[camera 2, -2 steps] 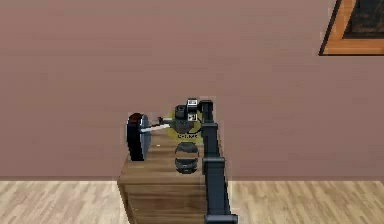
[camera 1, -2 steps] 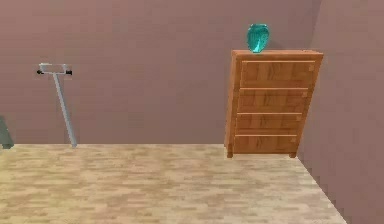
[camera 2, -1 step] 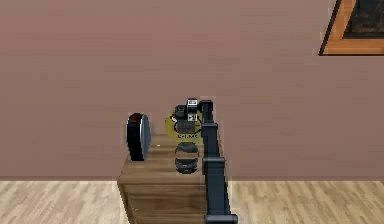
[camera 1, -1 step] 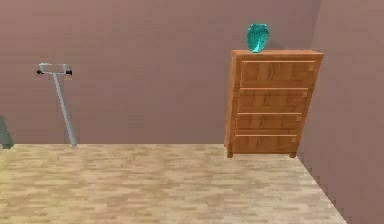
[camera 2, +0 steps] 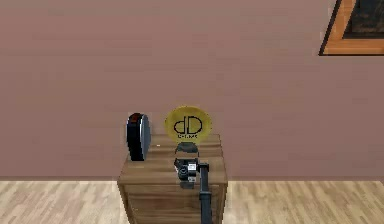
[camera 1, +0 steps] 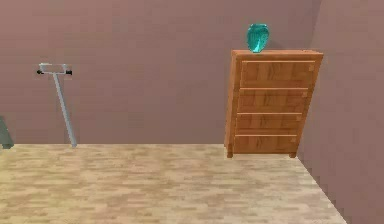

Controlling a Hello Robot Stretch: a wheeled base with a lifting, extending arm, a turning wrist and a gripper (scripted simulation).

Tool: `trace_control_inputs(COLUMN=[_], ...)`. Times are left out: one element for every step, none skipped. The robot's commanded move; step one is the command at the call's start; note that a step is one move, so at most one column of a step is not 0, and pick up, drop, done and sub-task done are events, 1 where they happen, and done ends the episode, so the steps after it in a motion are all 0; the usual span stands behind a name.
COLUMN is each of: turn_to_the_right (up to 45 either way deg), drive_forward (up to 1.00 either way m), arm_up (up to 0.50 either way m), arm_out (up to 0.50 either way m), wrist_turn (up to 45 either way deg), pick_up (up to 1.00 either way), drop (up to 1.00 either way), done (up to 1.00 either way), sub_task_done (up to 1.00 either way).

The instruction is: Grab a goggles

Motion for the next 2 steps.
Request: trace_control_inputs(turn_to_the_right=[0.0,0.0], drive_forward=[0.00,0.00], arm_up=[0.00,0.10], arm_out=[0.00,0.00], wrist_turn=[0.0,0.0], pick_up=[1.00,0.00], drop=[0.00,0.00], done=[0.00,0.00], sub_task_done=[0.00,0.00])
